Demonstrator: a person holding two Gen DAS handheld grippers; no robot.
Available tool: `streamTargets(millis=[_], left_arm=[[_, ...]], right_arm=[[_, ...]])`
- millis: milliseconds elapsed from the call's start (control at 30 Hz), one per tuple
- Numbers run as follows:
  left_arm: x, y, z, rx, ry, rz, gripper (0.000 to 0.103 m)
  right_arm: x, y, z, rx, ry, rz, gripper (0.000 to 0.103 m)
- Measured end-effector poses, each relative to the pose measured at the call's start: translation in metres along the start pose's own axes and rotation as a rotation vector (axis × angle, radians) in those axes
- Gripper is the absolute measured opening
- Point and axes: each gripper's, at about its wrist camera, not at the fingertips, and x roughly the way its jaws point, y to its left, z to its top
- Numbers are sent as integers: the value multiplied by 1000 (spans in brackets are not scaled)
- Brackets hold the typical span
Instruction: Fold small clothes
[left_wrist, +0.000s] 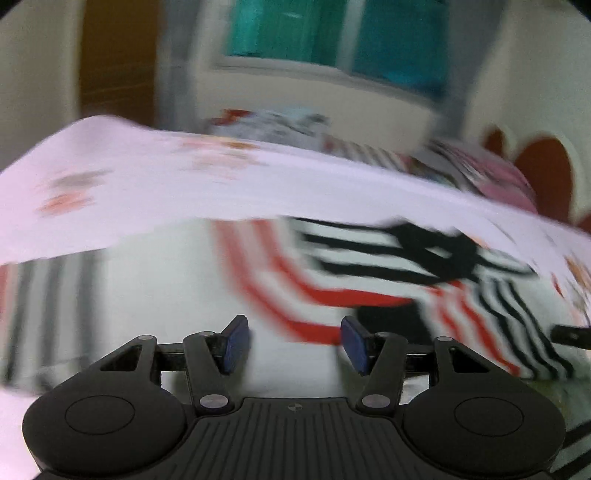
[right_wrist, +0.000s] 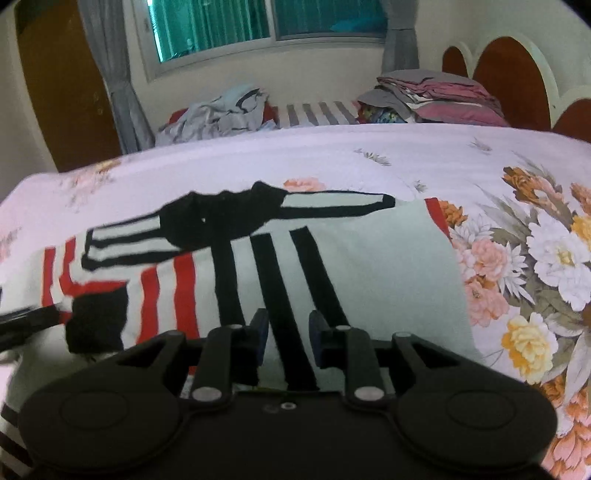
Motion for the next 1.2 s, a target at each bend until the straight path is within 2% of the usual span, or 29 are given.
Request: streamTargets(millis=[133,200,267,300,400,633,667,700,733,800,867,933,1067,1200], left_arm=[[-30,108,-10,-233,2,174,55],[-43,152,-20,-351,-9,247,55],[-54,189,-31,-464,-19,291,47],[-56,204,-36,-517,-18,292,41],[-57,233,-44,-632,-22,258,33],[-33,272,-42,-794,-104,189,33],[-29,274,-40,-797,-119,189,32],[-24,275,-38,-792,-123,180,13],[-20,275,-33,-769,-110,158,4],[-19,259,-14,-662,-136,108,4],[-19,226,8,-519,-156,94,4],[-16,191,26,-424,-169,45,4],[-1,115,54,-277,-168,-60,4],[22,33,68,-151,-121,-148,4]], right_arm=[[1,12,-3,55,-22,2,29],[5,29,-4,63,-21,46,29],[8,50,-5,39,-11,82,29],[10,60,-5,27,2,108,29],[10,80,-6,-5,3,132,31],[6,72,-7,19,-6,69,31],[6,69,-7,21,-4,60,31],[5,66,-7,22,-3,53,31],[3,63,-7,22,-5,47,31],[-1,57,-7,26,-16,34,32],[-4,49,-7,35,-27,23,32],[-6,41,-6,55,-36,11,32],[-14,21,-6,95,-53,-10,32],[-23,1,-6,130,-68,-24,32]])
